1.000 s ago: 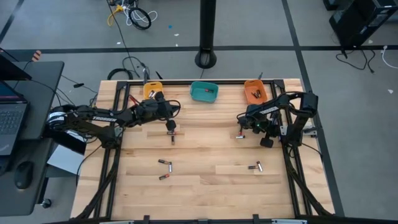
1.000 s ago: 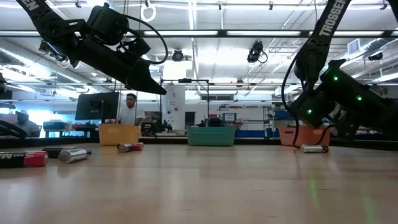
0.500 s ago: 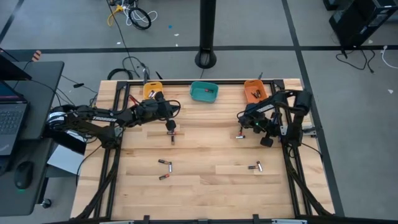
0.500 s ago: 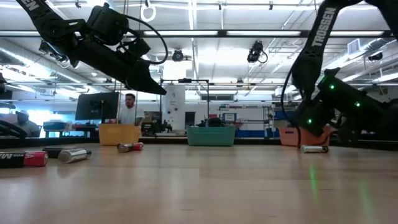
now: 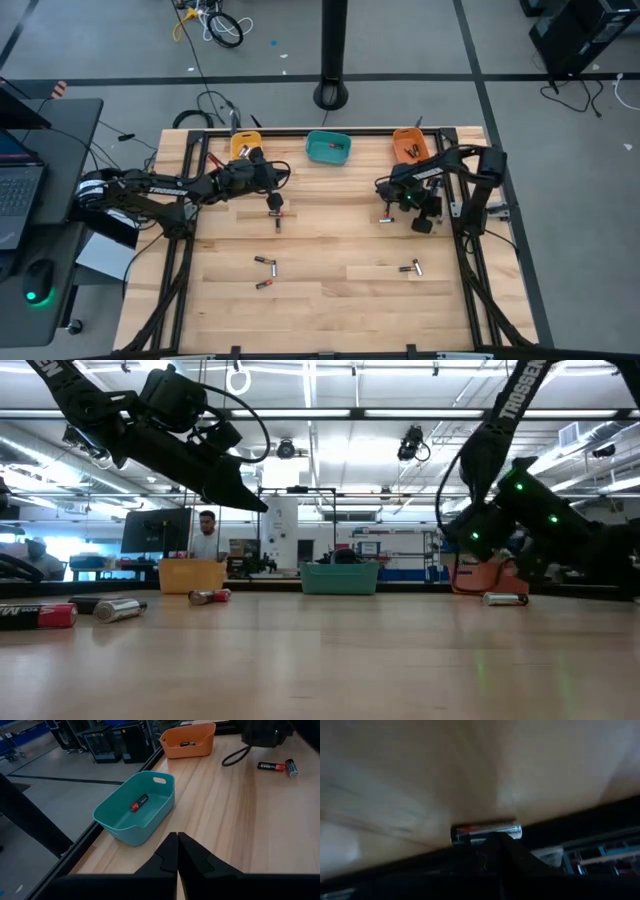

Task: Sort batteries
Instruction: Put the silver battery into the yellow bin

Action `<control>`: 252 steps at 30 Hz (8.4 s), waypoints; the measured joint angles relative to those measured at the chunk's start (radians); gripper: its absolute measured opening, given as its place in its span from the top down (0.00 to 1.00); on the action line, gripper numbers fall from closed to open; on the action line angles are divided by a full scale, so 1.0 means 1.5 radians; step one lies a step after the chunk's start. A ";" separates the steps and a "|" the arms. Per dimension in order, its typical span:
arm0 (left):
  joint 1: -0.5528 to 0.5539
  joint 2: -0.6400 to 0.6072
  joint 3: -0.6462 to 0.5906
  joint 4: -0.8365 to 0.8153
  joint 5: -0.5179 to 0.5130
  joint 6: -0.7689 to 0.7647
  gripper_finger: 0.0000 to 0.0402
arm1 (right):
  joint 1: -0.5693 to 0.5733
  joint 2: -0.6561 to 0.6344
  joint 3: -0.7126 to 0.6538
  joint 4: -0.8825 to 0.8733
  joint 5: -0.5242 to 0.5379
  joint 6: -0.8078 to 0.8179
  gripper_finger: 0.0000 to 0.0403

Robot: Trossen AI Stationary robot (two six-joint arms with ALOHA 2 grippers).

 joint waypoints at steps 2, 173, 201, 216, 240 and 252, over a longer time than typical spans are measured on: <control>0.000 0.000 0.000 0.000 0.000 0.000 0.97 | 0.000 -0.012 0.013 -0.010 0.004 0.003 0.98; -0.094 0.311 0.199 0.531 0.413 -0.227 0.86 | 0.329 -0.287 -0.017 1.168 0.202 -0.038 0.86; 0.132 -0.001 0.199 -0.133 0.331 -0.175 0.86 | 0.313 -0.418 -0.017 0.937 0.404 -0.040 0.63; 0.431 0.045 0.199 -0.487 0.276 -0.130 0.86 | 0.313 -0.418 -0.017 0.885 0.403 -0.022 0.63; 0.440 0.248 0.322 -0.661 0.156 -0.037 0.86 | 0.304 -0.417 -0.017 0.866 0.401 -0.030 0.64; 0.440 0.249 0.322 -0.645 0.147 -0.040 0.79 | 0.304 -0.417 -0.017 0.865 0.401 -0.028 0.64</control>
